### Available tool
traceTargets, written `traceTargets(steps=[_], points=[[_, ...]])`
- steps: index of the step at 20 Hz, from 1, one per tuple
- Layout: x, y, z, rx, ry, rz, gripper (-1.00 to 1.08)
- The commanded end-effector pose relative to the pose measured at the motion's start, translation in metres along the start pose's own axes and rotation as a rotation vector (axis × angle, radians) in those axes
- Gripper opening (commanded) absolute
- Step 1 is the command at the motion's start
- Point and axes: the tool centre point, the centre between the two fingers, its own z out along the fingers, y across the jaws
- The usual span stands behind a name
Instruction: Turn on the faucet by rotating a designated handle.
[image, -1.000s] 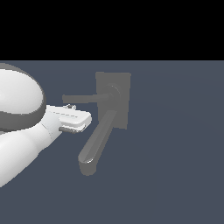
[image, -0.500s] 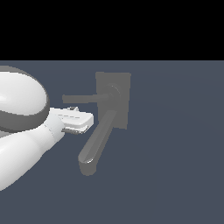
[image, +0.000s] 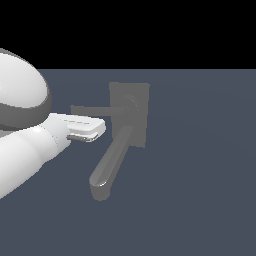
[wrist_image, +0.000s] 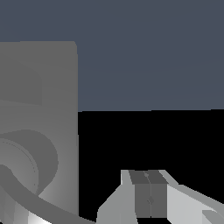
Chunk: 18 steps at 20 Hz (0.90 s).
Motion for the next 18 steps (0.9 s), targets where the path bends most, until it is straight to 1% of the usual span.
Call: traceTargets(steps=[1, 6, 7, 8, 18], points=[[-0.013, 0.002, 0.000, -0.002, -0.003, 0.003, -1.00], [-0.034, 0.005, 0.000, -0.002, -0.003, 0.002, -1.00], [-0.034, 0.005, 0.000, -0.002, -0.003, 0.002, -1.00], [-0.024, 0.002, 0.000, 0.003, 0.006, -0.001, -1.00], [-0.055, -0.007, 0.000, 0.001, 0.002, 0.000, -1.00]])
